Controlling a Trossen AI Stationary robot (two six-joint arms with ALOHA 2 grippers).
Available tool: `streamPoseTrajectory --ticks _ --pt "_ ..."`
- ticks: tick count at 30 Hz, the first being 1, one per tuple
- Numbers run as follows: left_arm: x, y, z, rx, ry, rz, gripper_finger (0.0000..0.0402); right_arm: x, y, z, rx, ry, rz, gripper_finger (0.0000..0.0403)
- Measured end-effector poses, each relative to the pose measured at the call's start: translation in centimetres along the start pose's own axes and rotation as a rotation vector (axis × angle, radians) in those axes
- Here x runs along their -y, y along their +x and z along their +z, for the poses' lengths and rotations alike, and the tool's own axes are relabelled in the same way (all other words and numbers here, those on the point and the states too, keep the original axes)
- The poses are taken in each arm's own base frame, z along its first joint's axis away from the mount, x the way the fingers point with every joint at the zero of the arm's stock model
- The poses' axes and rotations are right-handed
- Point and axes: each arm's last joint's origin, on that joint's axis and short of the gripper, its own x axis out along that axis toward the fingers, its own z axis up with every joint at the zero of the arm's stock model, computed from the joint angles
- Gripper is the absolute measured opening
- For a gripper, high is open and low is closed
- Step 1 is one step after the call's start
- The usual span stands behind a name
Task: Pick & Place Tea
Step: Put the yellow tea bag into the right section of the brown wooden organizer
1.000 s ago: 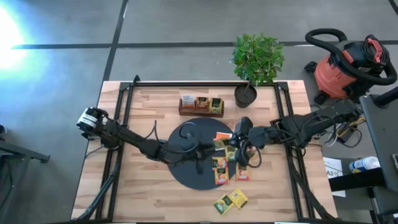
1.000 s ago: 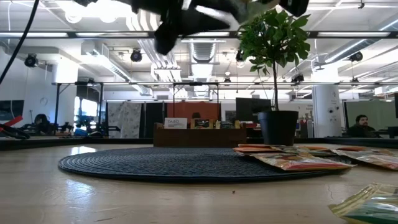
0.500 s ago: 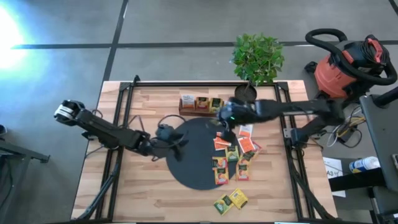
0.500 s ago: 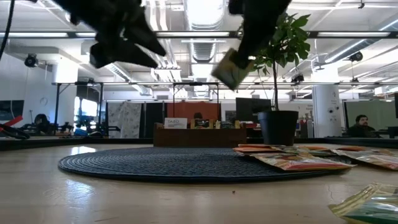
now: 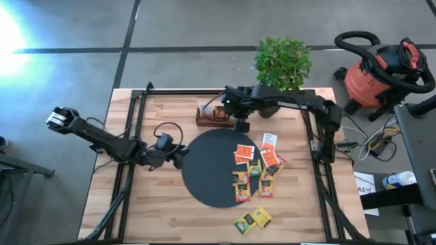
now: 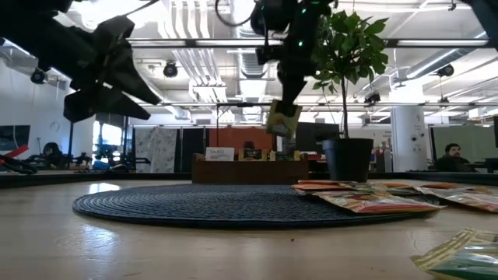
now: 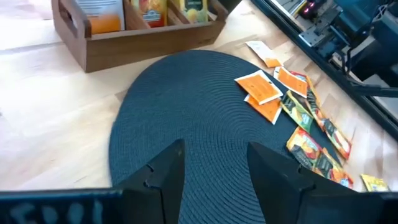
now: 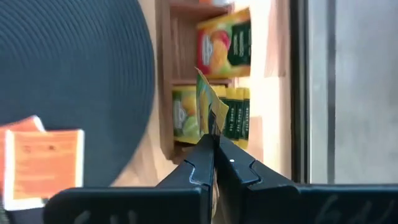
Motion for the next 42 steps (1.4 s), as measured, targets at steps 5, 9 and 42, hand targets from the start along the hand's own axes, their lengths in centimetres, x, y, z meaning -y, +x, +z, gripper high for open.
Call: streamPoseTrajectory --ticks 5,9,42 --pt "-0.5 -0.5 0.3 0.022 -0.014 -0.016 0.0167 0.7 1.5 0.8 -0.076 -0.066 0.039 0.0008" --pt "-0.7 -0.4 0.7 0.047 -0.012 -0.003 0.0168 1.2 2.8 1.5 -0.118 -0.118 0.057 0.0008" --pt "-1.2 0.1 1.3 0.118 -0.021 0.066 0.0168 3.0 8.8 0.0 -0.253 0.001 0.235 0.0009"
